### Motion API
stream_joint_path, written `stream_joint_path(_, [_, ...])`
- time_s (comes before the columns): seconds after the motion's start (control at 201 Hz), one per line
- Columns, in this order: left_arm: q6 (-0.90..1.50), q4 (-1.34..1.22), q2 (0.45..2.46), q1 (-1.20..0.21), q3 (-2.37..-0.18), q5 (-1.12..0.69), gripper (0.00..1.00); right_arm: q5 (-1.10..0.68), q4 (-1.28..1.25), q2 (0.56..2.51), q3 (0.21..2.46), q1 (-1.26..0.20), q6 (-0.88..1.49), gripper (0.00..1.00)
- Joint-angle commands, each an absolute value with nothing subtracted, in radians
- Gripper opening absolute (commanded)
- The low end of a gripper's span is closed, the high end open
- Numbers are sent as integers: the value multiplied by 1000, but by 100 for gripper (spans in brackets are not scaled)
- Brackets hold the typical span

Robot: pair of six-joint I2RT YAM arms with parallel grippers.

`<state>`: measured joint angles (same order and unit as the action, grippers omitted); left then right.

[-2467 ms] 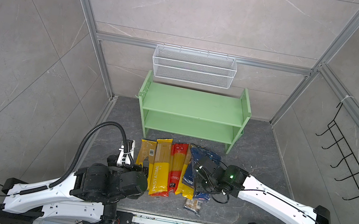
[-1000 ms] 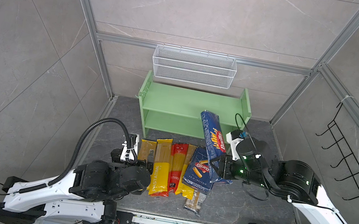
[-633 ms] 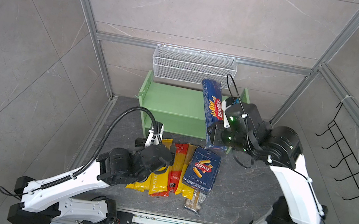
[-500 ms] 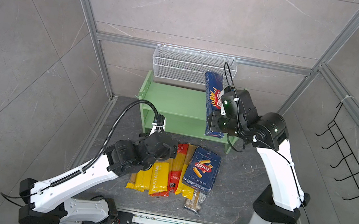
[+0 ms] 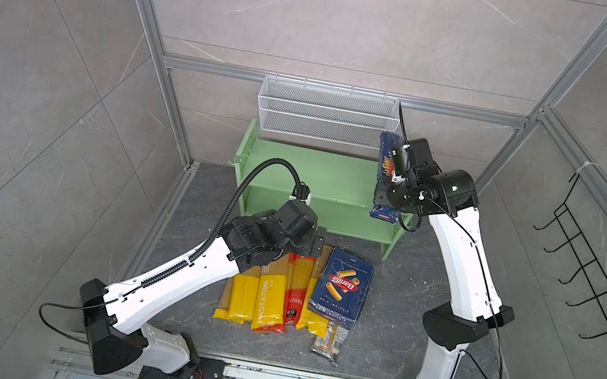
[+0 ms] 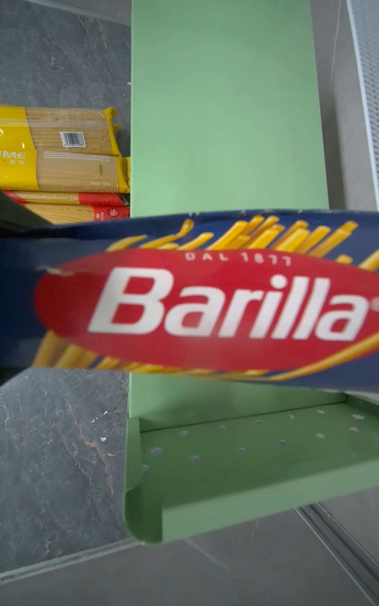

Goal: Arrange pasta packages on shelves
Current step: Place the pasta bag on the shelf.

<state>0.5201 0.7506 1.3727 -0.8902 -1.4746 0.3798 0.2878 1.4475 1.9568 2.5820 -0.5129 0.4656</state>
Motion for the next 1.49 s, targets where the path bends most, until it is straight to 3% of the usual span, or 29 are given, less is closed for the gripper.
stream_joint_path(0.0, [489,711,1383,-884,-1508,353,100,319,1354,1970,2563,-486,439,27])
stream_joint_path(0.498, [495,684,1379,-877,-1442,327,100,336,1383,2082,2648,-400,397,34])
stream_joint_path(0.662, [500,684,1382,-871,-1425,322,100,338,1401,2093,2646,-394,397,58])
stream_joint_path(0.926, [522,692,1382,-867,-1403,319,100,318,1361,1991,2521,-399,392,76])
stream_joint_path(1.055, [536,690,1372,-867,-1385,322,100,302,1248,1855,2391,-411,375,99])
stream_joint_path(1.324, [554,687,1365,-868,-1360,304,100,277,1229,1729,2294,-417,384,100])
stream_joint_path(1.488, [576,683,1356,-869,-1312,291,100,232,1174,1607,2119,-462,422,98])
